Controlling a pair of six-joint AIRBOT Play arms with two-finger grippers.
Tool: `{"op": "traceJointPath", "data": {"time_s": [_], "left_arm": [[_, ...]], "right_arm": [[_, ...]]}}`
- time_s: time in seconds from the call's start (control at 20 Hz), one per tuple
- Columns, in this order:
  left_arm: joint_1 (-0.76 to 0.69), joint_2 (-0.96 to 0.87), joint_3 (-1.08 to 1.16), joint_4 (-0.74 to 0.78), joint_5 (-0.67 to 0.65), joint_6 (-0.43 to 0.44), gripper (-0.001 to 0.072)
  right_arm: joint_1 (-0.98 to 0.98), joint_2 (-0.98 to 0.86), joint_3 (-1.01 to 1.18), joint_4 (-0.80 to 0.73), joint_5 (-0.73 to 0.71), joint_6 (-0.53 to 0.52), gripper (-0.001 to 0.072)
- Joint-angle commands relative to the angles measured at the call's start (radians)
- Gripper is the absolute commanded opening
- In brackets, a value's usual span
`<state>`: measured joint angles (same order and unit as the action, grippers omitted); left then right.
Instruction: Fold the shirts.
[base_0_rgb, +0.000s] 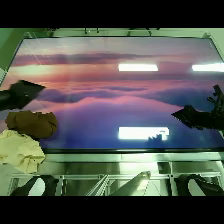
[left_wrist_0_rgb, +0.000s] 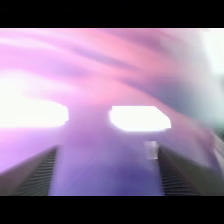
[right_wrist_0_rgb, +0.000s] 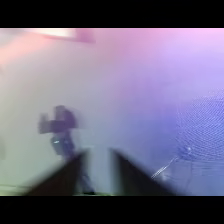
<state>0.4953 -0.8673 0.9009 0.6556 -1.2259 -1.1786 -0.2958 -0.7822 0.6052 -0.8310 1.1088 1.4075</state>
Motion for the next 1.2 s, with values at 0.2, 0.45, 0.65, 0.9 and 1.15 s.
{"op": "traceJointPath", "data": {"time_s": [0.2,0.45,0.65,0.9,1.15], "left_arm": [[0.513,-0.278,0.082,0.169,-0.106,0.118,0.0708],[0.412,-0.483,0.082,0.351,-0.061,0.131,0.0707],[0.277,-0.592,0.083,0.371,0.037,0.131,0.0687],[0.127,-0.655,0.153,0.352,0.034,0.116,0.0012],[-0.056,-0.562,0.455,-0.203,-0.237,0.185,0.0033]], "right_arm": [[0.001,-0.048,0.000,0.006,-0.010,-0.010,0.0632],[0.001,-0.082,0.000,0.010,-0.037,-0.010,0.0632],[0.001,-0.087,0.000,0.040,-0.038,-0.010,0.0632],[0.001,-0.087,0.000,0.085,-0.035,-0.010,0.0500],[0.000,-0.087,0.000,0.219,-0.029,-0.146,0.0029]]}}
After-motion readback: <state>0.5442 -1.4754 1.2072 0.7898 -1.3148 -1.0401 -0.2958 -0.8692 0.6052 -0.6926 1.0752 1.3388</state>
